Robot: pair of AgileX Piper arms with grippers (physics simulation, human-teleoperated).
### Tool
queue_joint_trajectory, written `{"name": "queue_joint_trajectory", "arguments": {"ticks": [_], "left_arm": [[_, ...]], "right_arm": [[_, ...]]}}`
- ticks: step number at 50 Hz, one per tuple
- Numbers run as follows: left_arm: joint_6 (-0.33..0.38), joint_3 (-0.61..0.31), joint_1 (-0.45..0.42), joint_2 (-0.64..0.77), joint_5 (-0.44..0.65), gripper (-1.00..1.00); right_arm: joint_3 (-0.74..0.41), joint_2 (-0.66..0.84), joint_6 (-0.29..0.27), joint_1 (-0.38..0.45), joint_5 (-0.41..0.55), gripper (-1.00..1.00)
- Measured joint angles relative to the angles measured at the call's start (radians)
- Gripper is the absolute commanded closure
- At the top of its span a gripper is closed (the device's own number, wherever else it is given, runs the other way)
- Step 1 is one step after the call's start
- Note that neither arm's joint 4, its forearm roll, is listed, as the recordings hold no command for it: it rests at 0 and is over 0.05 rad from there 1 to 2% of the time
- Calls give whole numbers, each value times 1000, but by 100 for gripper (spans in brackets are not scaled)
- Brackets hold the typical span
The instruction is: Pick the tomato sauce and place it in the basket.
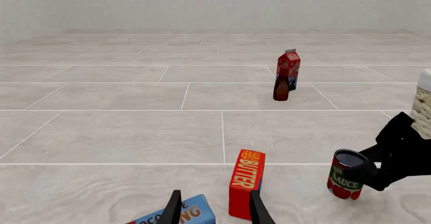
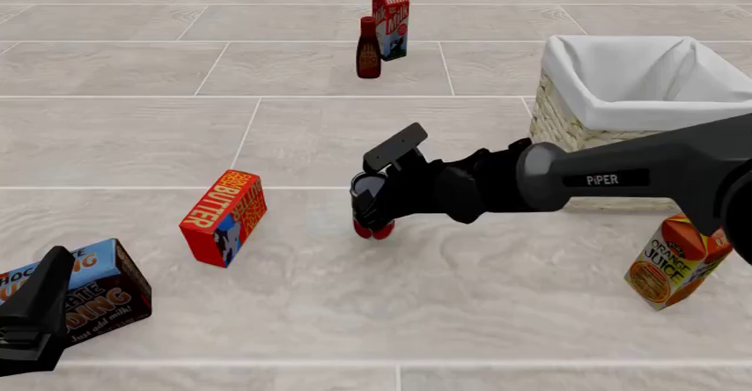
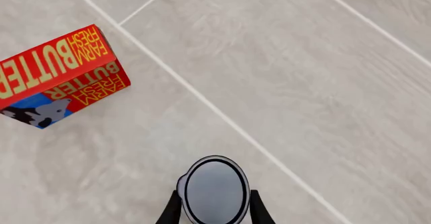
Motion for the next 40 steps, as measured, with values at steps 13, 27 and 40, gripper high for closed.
{"name": "queue_joint_trajectory", "arguments": {"ticks": [13,27,40], "left_arm": [[0,0,0,0,0,-100],[0,0,0,0,0,-100],[0,0,0,0,0,-100]], "right_arm": [[8,-6,-12,-1,-9,100],[24,-37,-31,-6,-16,100],[42,-113,-59,-19,1,100]]}}
